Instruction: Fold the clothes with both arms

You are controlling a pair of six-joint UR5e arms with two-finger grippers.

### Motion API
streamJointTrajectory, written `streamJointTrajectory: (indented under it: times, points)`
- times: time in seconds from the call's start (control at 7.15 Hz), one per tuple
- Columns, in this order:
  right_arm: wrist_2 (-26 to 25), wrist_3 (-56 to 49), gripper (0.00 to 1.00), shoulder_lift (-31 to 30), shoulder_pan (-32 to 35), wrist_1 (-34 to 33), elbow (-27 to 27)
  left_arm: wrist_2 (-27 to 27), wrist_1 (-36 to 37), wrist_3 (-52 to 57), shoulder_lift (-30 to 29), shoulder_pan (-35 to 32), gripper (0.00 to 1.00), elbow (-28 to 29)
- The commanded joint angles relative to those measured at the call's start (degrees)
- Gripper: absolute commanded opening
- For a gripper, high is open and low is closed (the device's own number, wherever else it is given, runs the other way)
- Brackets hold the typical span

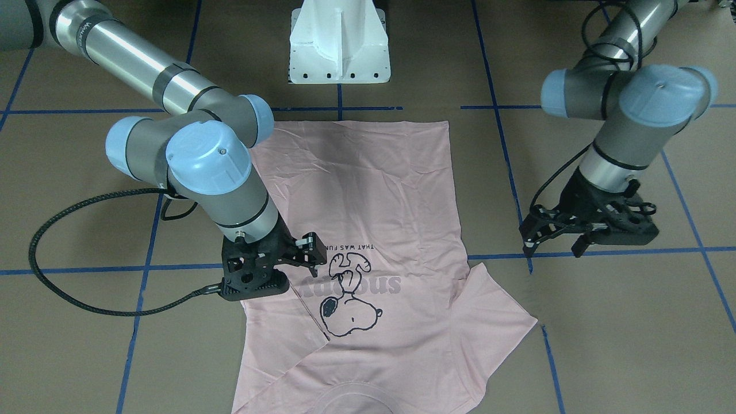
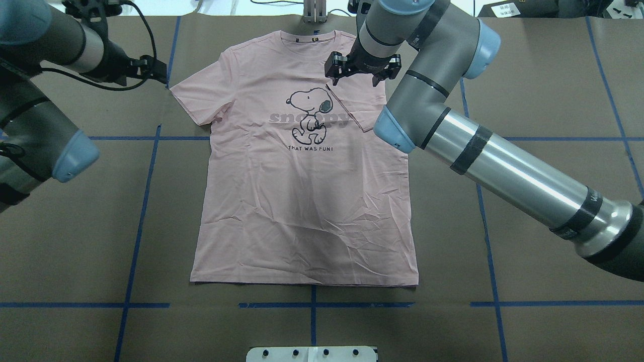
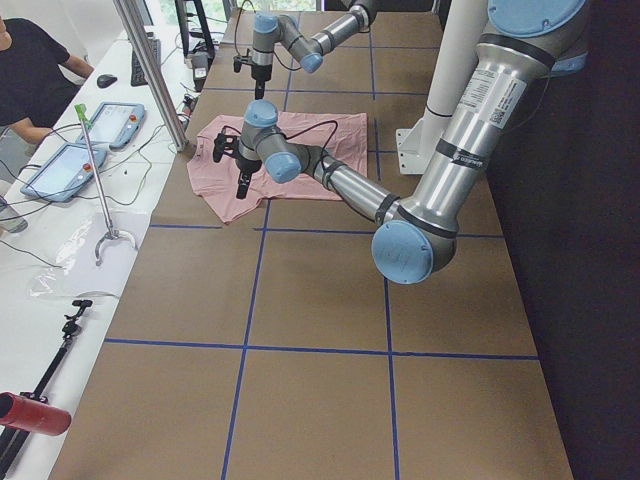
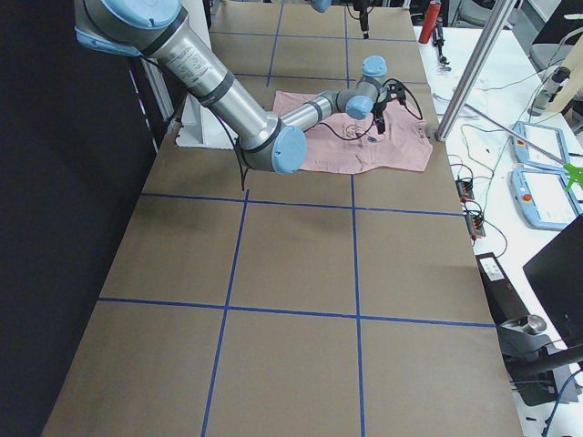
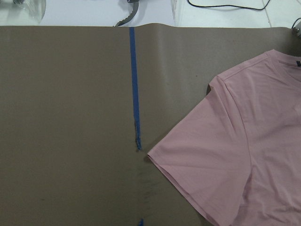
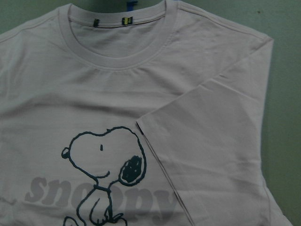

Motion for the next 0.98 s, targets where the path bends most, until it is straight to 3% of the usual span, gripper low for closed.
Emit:
streamJointTrajectory:
  times: [0.0,0.14,0.42,0.84]
  points:
    - [2.0,0.33,1.0,-6.42,1.02,-11.43,12.53,7.12,-10.29,-6.07,-3.92,2.22,0.97,13.05]
    - [4.28,1.55,1.0,-10.29,1.63,-12.95,17.73,10.19,-10.68,-5.99,-6.63,3.09,0.96,17.45]
    - [5.62,2.87,1.0,-12.87,1.9,-13.05,20.5,12.51,-16.89,-5.99,-8.24,3.89,0.94,24.41]
    - [6.23,3.93,1.0,-16.21,1.9,-13.05,24.54,12.51,-19.37,-5.82,-9.2,4.59,0.87,27.86]
